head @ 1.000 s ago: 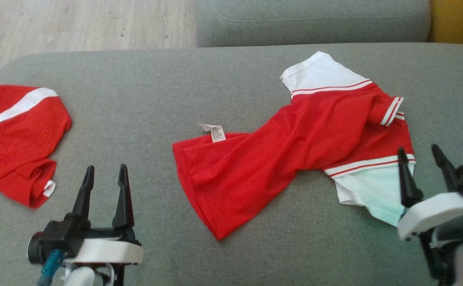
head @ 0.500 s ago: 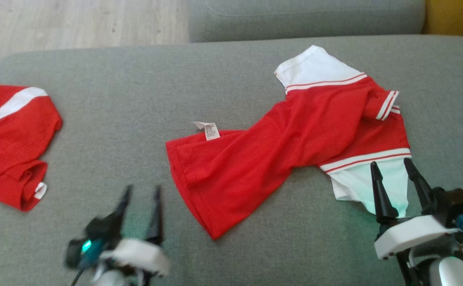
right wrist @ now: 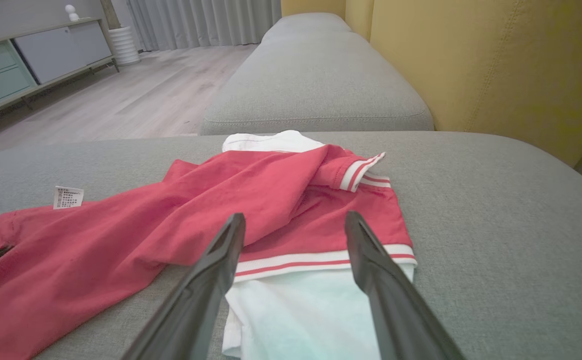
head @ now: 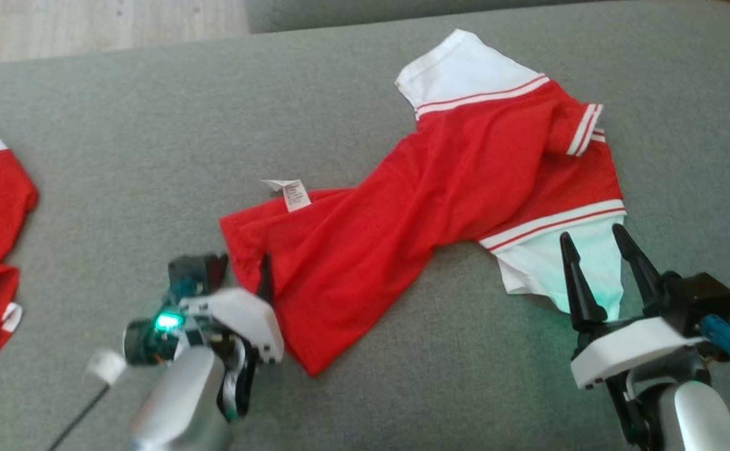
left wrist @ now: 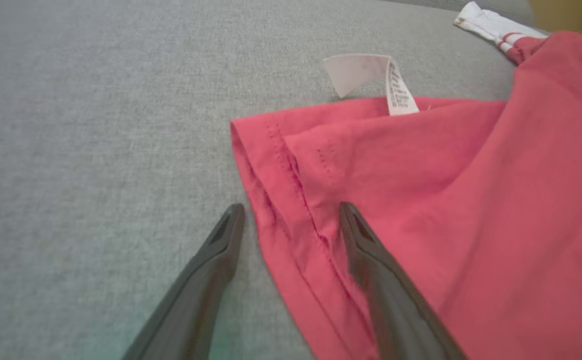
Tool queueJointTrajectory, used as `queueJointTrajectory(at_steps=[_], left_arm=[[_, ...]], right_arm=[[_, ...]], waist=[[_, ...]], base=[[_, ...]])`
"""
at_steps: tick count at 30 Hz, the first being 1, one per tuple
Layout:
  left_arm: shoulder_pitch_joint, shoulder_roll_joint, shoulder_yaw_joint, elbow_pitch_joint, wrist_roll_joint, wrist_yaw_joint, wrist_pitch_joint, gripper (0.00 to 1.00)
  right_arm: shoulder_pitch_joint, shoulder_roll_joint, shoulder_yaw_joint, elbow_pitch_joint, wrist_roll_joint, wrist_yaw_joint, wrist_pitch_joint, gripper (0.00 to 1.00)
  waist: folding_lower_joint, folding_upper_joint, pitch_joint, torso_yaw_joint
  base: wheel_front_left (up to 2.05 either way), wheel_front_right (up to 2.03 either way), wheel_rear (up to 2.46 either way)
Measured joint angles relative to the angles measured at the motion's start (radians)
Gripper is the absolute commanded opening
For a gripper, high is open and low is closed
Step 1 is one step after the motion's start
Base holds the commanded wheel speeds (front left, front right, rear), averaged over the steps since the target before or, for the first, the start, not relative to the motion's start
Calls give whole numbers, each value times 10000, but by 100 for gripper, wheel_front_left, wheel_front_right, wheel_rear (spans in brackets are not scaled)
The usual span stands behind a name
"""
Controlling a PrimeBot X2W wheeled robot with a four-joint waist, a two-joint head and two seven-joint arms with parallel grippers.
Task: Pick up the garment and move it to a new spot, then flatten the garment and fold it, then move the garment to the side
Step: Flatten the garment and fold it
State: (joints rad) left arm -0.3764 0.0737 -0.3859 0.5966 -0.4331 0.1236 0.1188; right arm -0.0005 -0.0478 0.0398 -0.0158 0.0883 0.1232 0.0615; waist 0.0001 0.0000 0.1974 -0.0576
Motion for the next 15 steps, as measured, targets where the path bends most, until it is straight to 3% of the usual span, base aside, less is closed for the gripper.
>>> queueJointTrajectory(at_steps=[5, 6, 7, 8, 11, 15], left_arm=[[-639, -42, -50, 245, -274, -104, 656, 100], [-639, -42, -50, 245, -274, -104, 656, 92], [-670, -44, -52, 297, -307, -107, 767, 20], [-694, -44, -54, 295, -337, -151, 825, 0], [-694, -61, -75, 272, -337, -240, 750, 0], [-561, -96, -54, -36, -247, 6, -157, 0]], right_arm=[[-111, 2, 132, 27, 92, 0, -10, 100], [-111, 2, 132, 27, 92, 0, -10, 100], [-111, 2, 138, 50, 92, 0, -10, 100], [-112, 2, 148, 71, 104, 0, -12, 100], [-113, 2, 171, 117, 178, 0, -13, 100], [-112, 2, 171, 125, 180, 0, -42, 100]], waist=[[0, 0, 166, -144], [0, 0, 166, -144], [0, 0, 177, -156], [0, 0, 183, -165], [0, 0, 171, -166], [0, 0, 108, -64]], base=[[0, 0, 0], [0, 0, 0], [0, 0, 0], [0, 0, 0], [0, 0, 0], [0, 0, 0]])
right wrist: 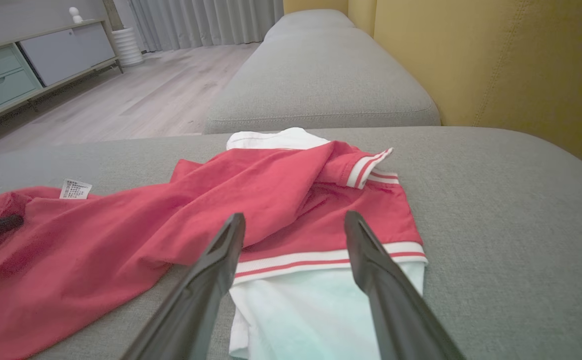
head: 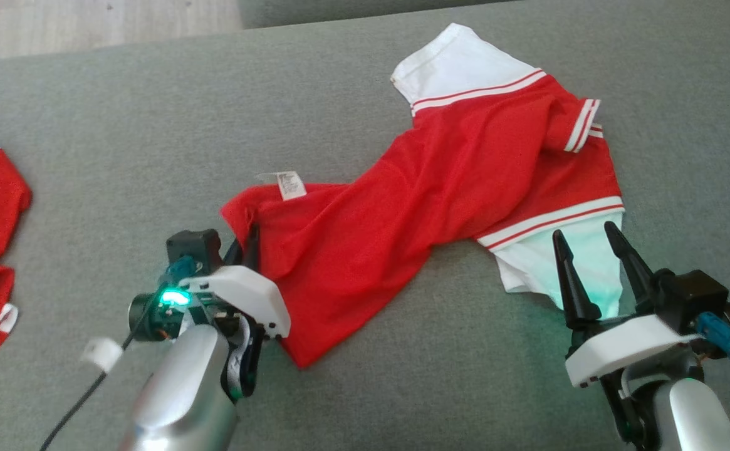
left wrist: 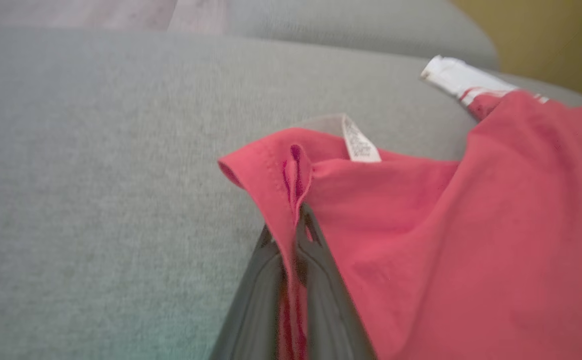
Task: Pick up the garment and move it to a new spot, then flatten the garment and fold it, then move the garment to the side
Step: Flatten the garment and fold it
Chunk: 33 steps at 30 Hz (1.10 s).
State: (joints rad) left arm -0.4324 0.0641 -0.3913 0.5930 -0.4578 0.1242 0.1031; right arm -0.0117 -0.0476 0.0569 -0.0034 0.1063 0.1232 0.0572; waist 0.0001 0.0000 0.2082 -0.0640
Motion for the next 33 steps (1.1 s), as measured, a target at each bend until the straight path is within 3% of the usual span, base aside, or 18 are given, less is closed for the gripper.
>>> queueJointTrajectory(at_steps=[6, 14, 17, 23, 33], left_arm=[[970, -29, 13, -2079, -244, 6, -600, 0], [3377, 407, -623, -5741, -282, 355, 456, 0], [3600, 593, -594, -6301, -228, 447, 437, 0], [2611, 723, -412, -5879, 82, 430, -17, 0], [159, 692, 253, -1325, 102, 150, -1091, 0]], right_arm=[[9, 0, -25, -31, 2, 0, 42, 100], [21, 0, -142, -226, -10, 0, 136, 100], [17, 0, -130, -265, -8, 0, 196, 100], [2, 2, -19, -257, 69, 0, 219, 100], [-393, 2, 199, -167, 167, 0, 128, 100]], waist=[[-1, 0, -153, 314], [-2, 0, -185, 822], [-2, 0, -130, 933], [-1, 0, -29, 868], [0, 0, 434, 310]], base=[[0, 0, 0], [0, 0, 0], [0, 0, 0], [0, 0, 0], [0, 0, 0]])
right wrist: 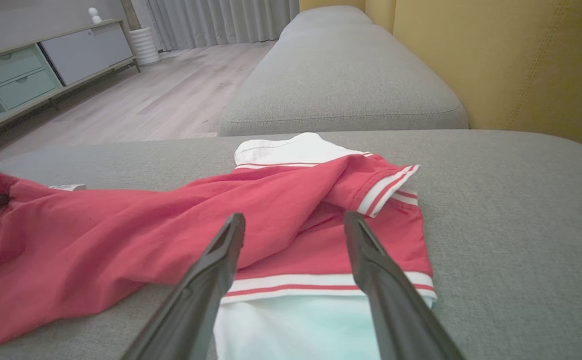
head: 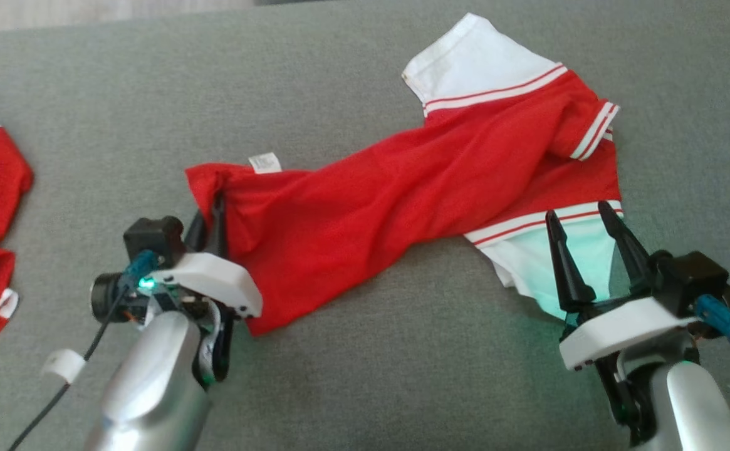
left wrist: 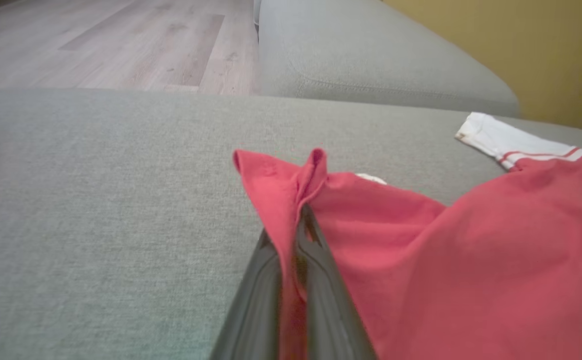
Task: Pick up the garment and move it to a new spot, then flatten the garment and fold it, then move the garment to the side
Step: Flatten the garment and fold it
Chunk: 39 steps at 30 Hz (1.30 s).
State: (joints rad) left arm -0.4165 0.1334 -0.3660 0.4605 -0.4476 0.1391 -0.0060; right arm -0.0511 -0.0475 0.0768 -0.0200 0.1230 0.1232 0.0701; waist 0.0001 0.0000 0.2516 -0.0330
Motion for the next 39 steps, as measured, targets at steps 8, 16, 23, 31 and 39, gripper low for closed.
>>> queueJointTrajectory(at_steps=[8, 16, 23, 31, 39], left_arm=[[-996, -180, -10, 2251, 46, -616, -1057, 100], [-1128, -180, -453, 2441, 502, -903, -1979, 100], [-1351, -178, -591, 2767, 418, -1143, -1200, 100], [-2251, -178, -485, 3559, -186, -1306, 10, 100], [-2253, -186, -291, 3760, -389, -880, 614, 100]], right_arm=[[-58, -2, -15, 4, 0, 0, -10, 100], [-72, 0, -15, 29, 4, 0, -8, 100], [-72, 0, 132, 42, 79, 0, 4, 100], [-73, -2, 163, 79, 123, 0, 4, 100], [-71, -2, 82, 82, 165, 0, 2, 100]], waist=[[0, 0, 286, 18], [-1, 0, 74, 300], [-1, 0, -50, 268], [0, 0, 95, -174], [-1, 0, 121, -188]], base=[[0, 0, 0], [0, 0, 0], [0, 0, 0], [0, 0, 0], [0, 0, 0]])
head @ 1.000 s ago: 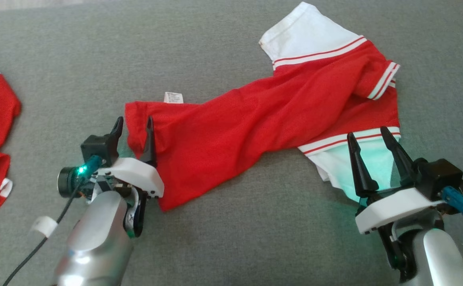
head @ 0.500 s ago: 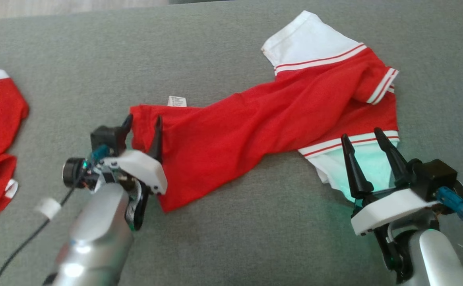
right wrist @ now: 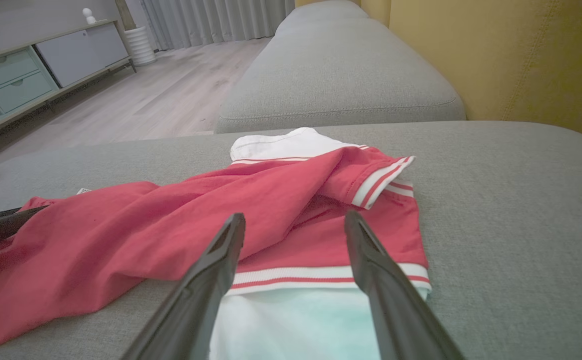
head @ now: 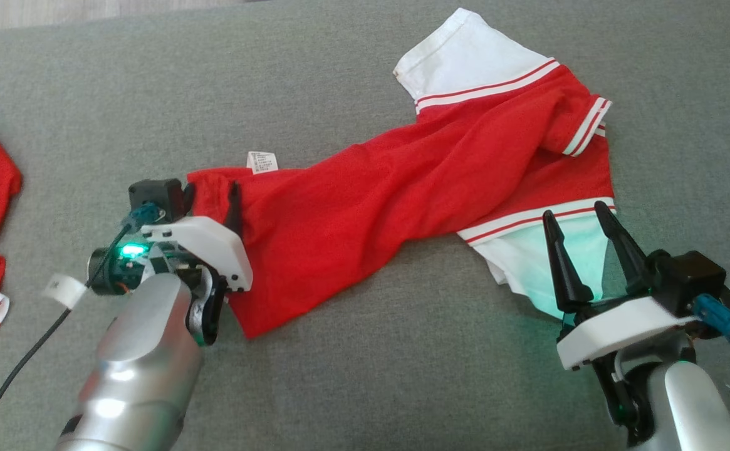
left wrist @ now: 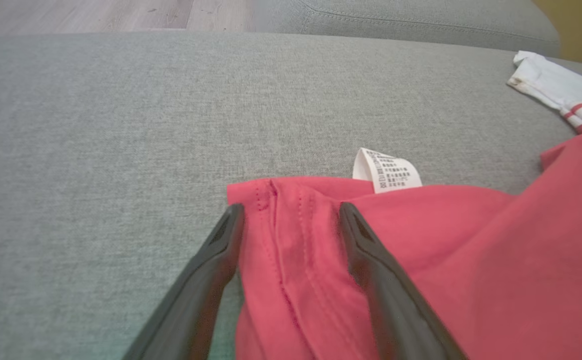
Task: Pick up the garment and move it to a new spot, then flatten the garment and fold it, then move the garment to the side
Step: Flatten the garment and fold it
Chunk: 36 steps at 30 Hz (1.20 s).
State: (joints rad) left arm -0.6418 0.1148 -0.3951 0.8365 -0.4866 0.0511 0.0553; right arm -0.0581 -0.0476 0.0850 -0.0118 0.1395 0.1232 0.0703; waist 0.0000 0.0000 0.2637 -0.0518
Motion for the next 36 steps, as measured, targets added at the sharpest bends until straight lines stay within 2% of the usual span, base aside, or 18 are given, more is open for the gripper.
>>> queueJointTrajectory(at_steps=[8, 9, 10, 11, 14, 15, 19, 21, 22, 23, 31, 36], left_arm=[[1, -86, -290, -318, -79, -399, 238, 100], [1, -86, -314, -341, -77, -430, 238, 98], [1, -92, -360, -355, -71, -437, 238, 91], [1, -84, -431, -382, -42, -439, 222, 91], [1, -52, -669, -514, 198, -439, 119, 53], [1, -44, -729, -566, 276, -435, 58, 48], [2, -19, -968, -729, 577, -378, -144, 42], [5, 6, -1003, -796, 652, -245, -230, 33], [4, 21, -1032, -832, 669, -232, -232, 23], [12, 27, -1053, -890, 669, -232, -311, 2], [158, 29, -1198, -1452, 665, -198, -640, 0], [740, -58, -855, -3413, 29, -167, -1053, 0]], right_arm=[[-1, 0, 44, 0, 31, 0, 2, 100], [-1, 0, 48, 0, 29, 0, 2, 100], [-1, 0, 50, 0, 29, 0, 2, 100], [-2, 0, 46, 0, 29, 0, 2, 100], [-2, 0, 33, 0, 29, 0, 0, 100], [-2, 0, 25, 0, 29, 0, 0, 100], [-2, 0, 19, 0, 31, 0, 0, 100], [-2, 0, 21, 0, 31, 0, 2, 100], [-2, 0, 21, 0, 31, 0, 2, 100], [-2, 0, 21, 4, 35, 0, 2, 100], [-1, 0, 19, 42, 96, 0, 2, 100], [7, 0, 13, 61, 111, 0, 2, 100]], waist=[[0, 0, 29, 84], [0, 0, 35, 78], [0, 0, 38, 73], [0, 0, 42, 68], [0, 0, 54, 69], [0, 0, 55, 76], [0, 0, 59, 133], [0, 0, 51, 162], [0, 0, 45, 175], [0, 0, 37, 188], [0, 0, -77, 246], [0, 0, -228, 224]], base=[[0, 0, 0], [0, 0, 0], [0, 0, 0], [0, 0, 0], [0, 0, 0], [0, 0, 0], [0, 0, 0], [0, 0, 0], [0, 0, 0], [0, 0, 0], [0, 0, 0], [0, 0, 0]])
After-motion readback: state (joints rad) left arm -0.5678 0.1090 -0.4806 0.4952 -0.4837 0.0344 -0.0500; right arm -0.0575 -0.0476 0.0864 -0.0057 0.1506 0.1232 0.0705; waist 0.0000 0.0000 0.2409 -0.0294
